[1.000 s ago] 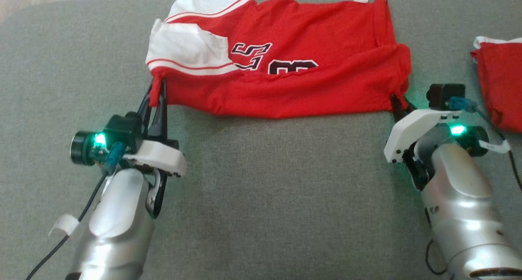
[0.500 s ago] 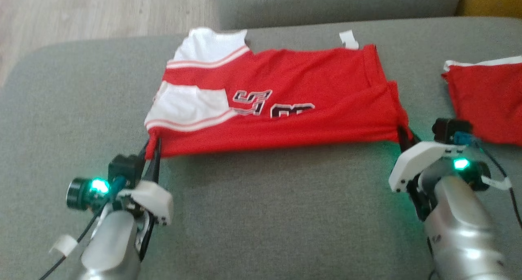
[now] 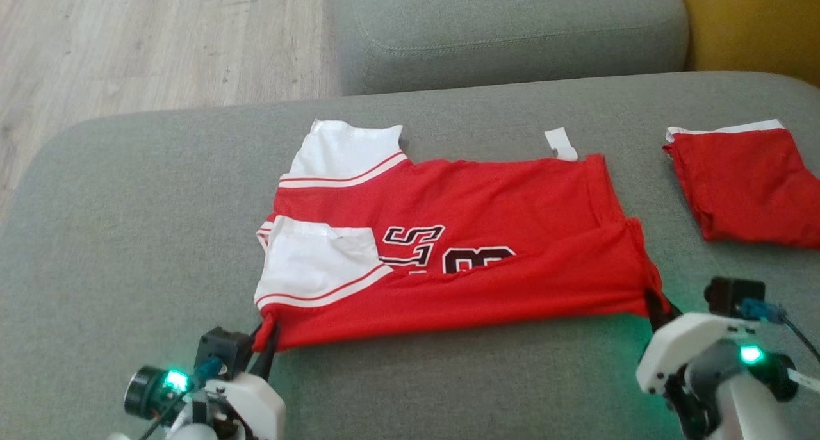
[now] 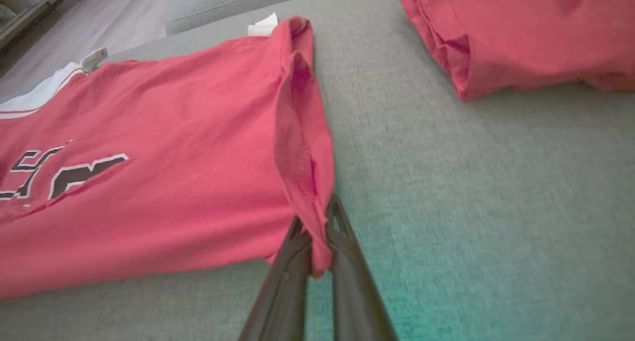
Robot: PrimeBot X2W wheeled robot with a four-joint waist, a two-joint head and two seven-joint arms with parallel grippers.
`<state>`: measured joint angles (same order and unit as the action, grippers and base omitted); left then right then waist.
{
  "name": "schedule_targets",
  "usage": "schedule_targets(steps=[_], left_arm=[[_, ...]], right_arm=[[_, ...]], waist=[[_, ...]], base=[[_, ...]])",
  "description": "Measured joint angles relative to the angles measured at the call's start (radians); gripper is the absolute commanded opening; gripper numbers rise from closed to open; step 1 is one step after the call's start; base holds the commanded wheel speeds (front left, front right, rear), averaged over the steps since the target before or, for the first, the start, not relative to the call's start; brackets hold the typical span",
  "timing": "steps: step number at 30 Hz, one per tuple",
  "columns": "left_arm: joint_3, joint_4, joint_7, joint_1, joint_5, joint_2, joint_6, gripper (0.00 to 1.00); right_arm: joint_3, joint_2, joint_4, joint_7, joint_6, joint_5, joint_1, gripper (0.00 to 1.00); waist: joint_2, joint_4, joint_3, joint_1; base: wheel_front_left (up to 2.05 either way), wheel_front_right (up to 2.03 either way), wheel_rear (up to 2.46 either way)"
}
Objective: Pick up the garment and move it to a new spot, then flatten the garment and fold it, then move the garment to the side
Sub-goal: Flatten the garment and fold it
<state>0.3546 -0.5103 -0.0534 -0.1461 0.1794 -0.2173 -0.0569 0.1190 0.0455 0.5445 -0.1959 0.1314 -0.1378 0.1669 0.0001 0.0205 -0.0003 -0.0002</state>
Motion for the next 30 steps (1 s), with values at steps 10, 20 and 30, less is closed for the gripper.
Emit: schedule_targets(steps=[10, 20, 30], left_arm=[[0.003, 0.131, -0.052, 0.054, 0.015, -0.01, 0.047, 0.37], [-0.078, 0.215, 0.156, 0.036, 0.037, 0.036, 0.164, 1.0], [-0.104, 0.225, 0.294, -0.074, 0.064, 0.084, 0.14, 1.0]], right_arm=[[0.006, -0.002, -0.154, 0.0, 0.0, -0.071, -0.09, 1.0], [-0.032, -0.002, -0.26, 0.277, 0.0, -0.073, -0.074, 1.0], [-0.094, -0.002, -0.268, 0.418, 0.0, -0.05, -0.03, 1.0]], waist=[[0.0, -0.002, 0.014, 0.0002], [0.0, -0.016, 0.049, 0.0002], [0.0, -0.058, 0.132, 0.0002]], base=[[0.0, 0.0, 0.0], [0.0, 0.0, 0.0], [0.0, 0.0, 0.0]])
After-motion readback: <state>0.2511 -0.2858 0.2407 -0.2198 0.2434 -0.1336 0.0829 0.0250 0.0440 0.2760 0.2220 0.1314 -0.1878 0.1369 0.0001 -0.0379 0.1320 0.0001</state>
